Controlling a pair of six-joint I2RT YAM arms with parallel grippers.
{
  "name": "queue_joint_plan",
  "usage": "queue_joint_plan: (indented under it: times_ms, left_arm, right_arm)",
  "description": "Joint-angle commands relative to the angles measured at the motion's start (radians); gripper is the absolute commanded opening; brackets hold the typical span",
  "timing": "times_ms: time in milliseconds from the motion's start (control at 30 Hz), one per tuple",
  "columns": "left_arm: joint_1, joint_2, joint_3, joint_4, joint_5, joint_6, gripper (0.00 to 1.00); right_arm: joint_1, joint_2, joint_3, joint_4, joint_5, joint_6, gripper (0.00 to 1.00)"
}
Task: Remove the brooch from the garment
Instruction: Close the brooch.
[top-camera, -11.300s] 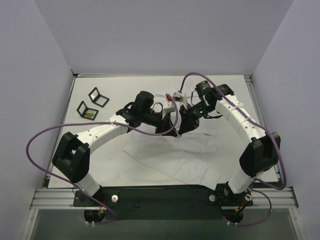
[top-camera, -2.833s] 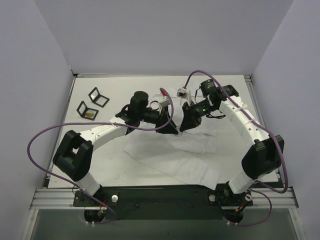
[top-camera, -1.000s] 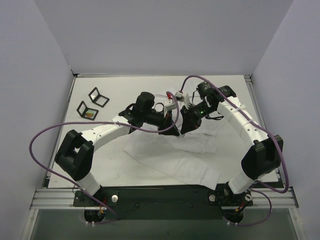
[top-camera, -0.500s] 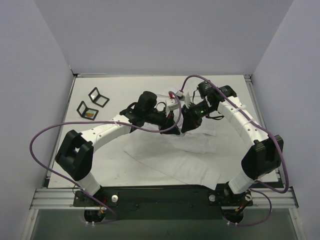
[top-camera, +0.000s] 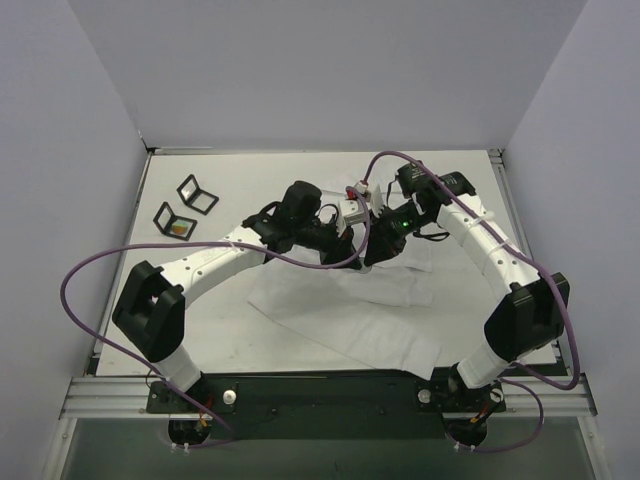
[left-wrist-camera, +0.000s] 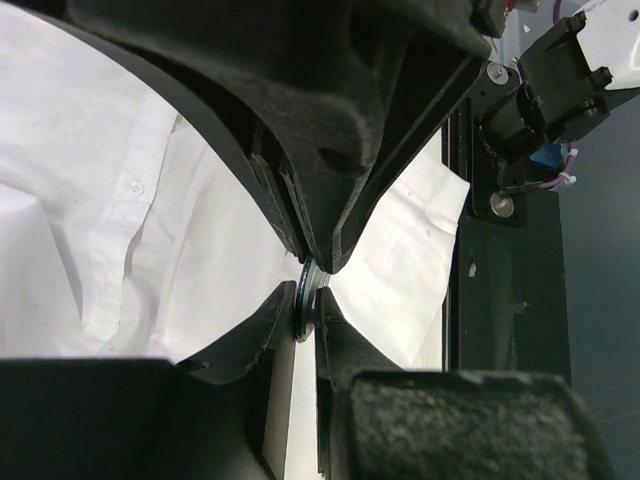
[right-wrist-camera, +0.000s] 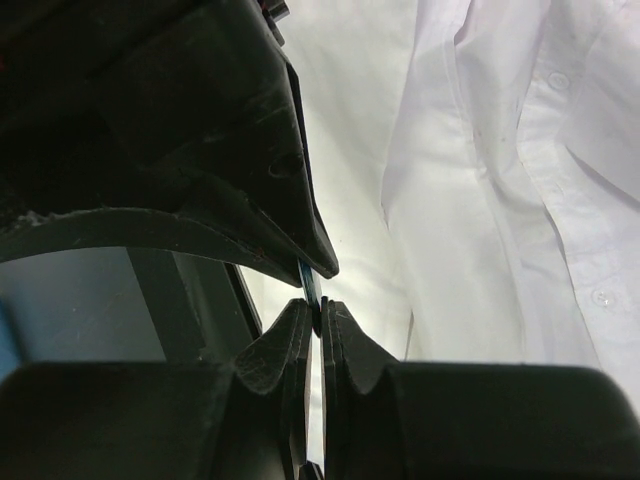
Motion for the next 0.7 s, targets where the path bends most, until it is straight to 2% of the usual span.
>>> queue_joint_plan:
  times_ms: [0, 300, 467, 667]
  left_arm:
    - [-0.078, 0.019, 0.035, -0.114, 0.032, 0.095, 0.00]
    - [-0.087, 0.031, 0.057, -0.184, 0.093, 0.139, 0.03]
    - [-0.109, 0.034, 0.066, -0.227, 0.102, 0.190, 0.00]
    - [-0.118, 0.039, 0.081, -0.263, 0.127, 0.221, 0.12]
  right_arm:
    - [0.008, -0.029, 0.006, 0.082, 0.013, 0.035, 0.00]
    - [0.008, -0.025, 0.002, 0.102, 0.031, 0.050, 0.00]
    - [0.008, -0.020, 0.003, 0.104, 0.038, 0.052, 0.00]
    - [0.008, -0.020, 0.005, 0.105, 0.039, 0.055, 0.00]
